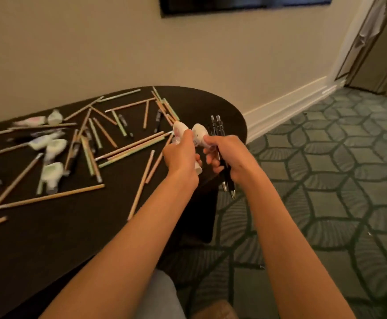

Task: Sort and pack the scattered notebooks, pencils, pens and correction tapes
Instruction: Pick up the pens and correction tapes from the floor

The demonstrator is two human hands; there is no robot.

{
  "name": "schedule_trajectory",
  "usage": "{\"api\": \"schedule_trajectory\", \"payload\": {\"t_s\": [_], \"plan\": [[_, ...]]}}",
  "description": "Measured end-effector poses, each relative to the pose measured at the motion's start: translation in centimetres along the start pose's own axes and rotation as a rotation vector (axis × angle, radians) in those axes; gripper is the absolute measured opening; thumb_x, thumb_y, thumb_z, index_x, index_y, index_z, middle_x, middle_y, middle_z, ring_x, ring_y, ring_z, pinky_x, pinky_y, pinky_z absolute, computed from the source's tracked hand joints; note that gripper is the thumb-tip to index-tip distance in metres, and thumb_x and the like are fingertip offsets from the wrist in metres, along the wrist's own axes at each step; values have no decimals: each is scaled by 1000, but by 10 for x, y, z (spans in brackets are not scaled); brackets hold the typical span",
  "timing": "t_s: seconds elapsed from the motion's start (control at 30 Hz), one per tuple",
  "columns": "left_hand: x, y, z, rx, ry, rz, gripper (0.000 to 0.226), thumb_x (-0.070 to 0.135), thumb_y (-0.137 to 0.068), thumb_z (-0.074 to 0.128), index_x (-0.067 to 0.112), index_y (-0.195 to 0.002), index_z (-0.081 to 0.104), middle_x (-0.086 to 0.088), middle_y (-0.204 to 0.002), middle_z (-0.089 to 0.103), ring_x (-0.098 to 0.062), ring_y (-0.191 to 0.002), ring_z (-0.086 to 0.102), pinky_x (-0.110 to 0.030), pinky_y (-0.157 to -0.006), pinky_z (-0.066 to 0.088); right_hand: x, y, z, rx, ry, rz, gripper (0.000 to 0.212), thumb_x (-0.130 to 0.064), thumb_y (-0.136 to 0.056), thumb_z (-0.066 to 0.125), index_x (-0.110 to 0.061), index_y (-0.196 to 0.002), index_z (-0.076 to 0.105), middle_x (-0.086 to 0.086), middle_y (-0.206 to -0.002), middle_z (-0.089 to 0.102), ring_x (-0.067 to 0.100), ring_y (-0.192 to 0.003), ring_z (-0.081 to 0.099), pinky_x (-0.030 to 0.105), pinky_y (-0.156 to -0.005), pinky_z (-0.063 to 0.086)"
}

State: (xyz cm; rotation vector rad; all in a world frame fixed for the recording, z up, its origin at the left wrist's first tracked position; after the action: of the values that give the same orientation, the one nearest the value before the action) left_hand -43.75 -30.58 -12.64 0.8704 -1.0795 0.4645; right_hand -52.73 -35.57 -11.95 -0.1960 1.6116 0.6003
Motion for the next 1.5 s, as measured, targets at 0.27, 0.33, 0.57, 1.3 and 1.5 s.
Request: {"api": "schedule_trajectory", "payload": {"t_s": [0.27,0.33,0.57,1.3,1.5], "plan": [[75,-41,-160,293,101,151,35,28,-80,62,14,-110,52,-1,-81,60,-11,-61,52,-23,-49,40,-21,-12,171,-294,120,43,27,-24,-94,52,-4,-76,57,4,-53,49,7,-36,37,16,-32,27],[88,-51,-200,367,98,170,36,27,-81,62,13,-112,52,-4,-88,62,-14,-69,58,-24,-53,42,-24,-17,208,-337,162,43,27,-24,-94,52,-4,-76,57,5,-54,49,8,-38,37,16,-31,26],[133,-97,-337,661,-355,253,41,28,-79,66,10,-115,57,-2,-82,59,-18,-78,57,-30,-71,46,-34,-44,345,-404,437,-40,25,-17,-89,56,1,-106,57,9,-73,58,12,-54,50,20,-43,36],[137,-171,-371,526,-1342,332,44,8,-92,48,3,-134,33,-17,-133,33,-32,-120,37,-38,-98,35,-25,-89,439,-327,1007,-440,27,-3,-88,52,0,-115,54,19,-115,58,31,-109,54,38,-90,46],[141,-157,-384,496,-1254,386,41,3,-92,46,7,-132,37,-14,-131,37,-30,-117,41,-37,-95,34,-21,-83,442,-270,990,-483,24,1,-84,52,1,-107,60,18,-112,60,29,-106,54,35,-83,45]]}}
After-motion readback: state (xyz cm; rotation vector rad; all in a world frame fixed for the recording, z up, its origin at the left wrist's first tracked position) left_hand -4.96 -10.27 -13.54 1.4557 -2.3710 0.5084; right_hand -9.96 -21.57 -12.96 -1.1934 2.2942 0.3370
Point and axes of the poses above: each hand's wrist, its own y-axis away from the middle knuckle, its own z-axis out of the palm, x = y × z, the point moved 4 cm from there along -y, towards the middle knuckle
